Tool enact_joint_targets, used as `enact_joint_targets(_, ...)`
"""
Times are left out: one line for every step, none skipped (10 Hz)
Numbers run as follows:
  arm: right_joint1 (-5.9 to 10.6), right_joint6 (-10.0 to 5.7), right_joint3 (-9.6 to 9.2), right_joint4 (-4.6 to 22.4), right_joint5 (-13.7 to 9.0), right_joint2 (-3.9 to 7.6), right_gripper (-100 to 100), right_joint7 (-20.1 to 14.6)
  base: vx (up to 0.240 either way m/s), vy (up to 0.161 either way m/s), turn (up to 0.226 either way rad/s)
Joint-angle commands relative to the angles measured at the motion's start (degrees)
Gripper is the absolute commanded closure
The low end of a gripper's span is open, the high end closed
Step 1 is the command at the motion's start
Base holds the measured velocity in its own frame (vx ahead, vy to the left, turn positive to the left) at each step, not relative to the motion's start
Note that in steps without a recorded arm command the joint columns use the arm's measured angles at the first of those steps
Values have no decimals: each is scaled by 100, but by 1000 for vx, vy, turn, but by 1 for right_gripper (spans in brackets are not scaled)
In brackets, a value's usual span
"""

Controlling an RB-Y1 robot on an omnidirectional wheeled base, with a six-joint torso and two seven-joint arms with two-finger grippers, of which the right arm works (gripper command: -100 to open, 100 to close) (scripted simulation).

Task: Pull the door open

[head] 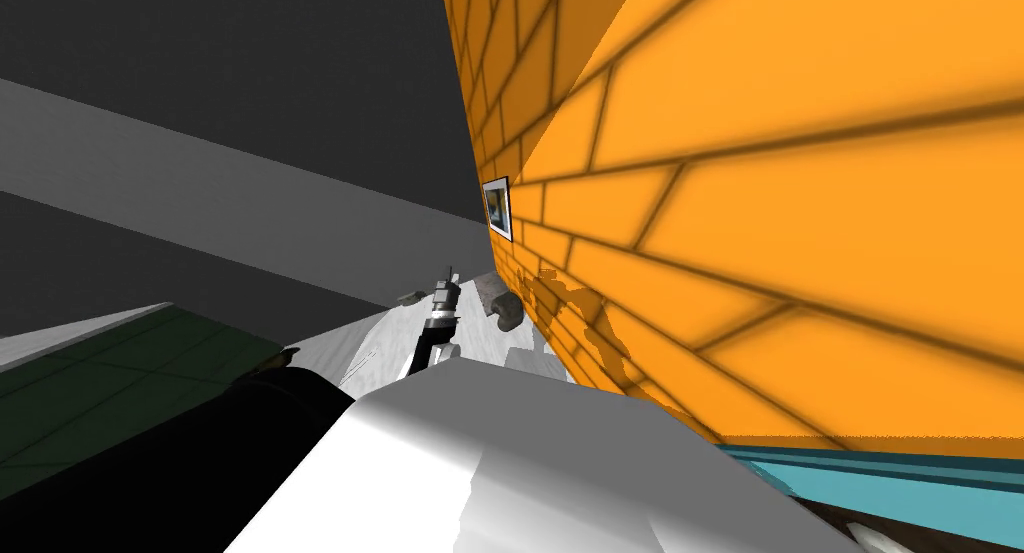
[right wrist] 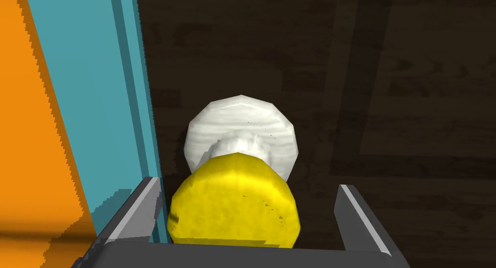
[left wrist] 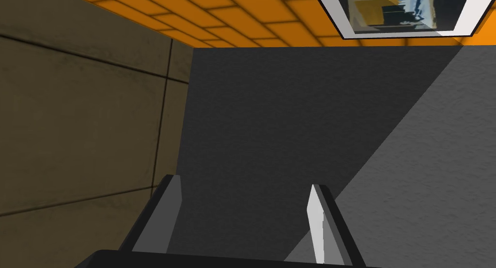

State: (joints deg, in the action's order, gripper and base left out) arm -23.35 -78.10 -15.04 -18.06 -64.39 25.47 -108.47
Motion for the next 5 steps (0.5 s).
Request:
enact_joint_targets(0, 0, 0, 0, 0, 0, -100, 0, 96, -25, -28)
enact_joint_targets(0, 0, 0, 0, 0, 0, 100, 0, -16, 0, 22)
enact_joint_targets(0, 0, 0, 0, 0, 0, 100, 0, -39, 3, 13)
enact_joint_targets(0, 0, 0, 0, 0, 0, 100, 0, -27, 9, 17)
enact_joint_targets(0, 0, 0, 0, 0, 0, 100, 0, -14, 9, 5)
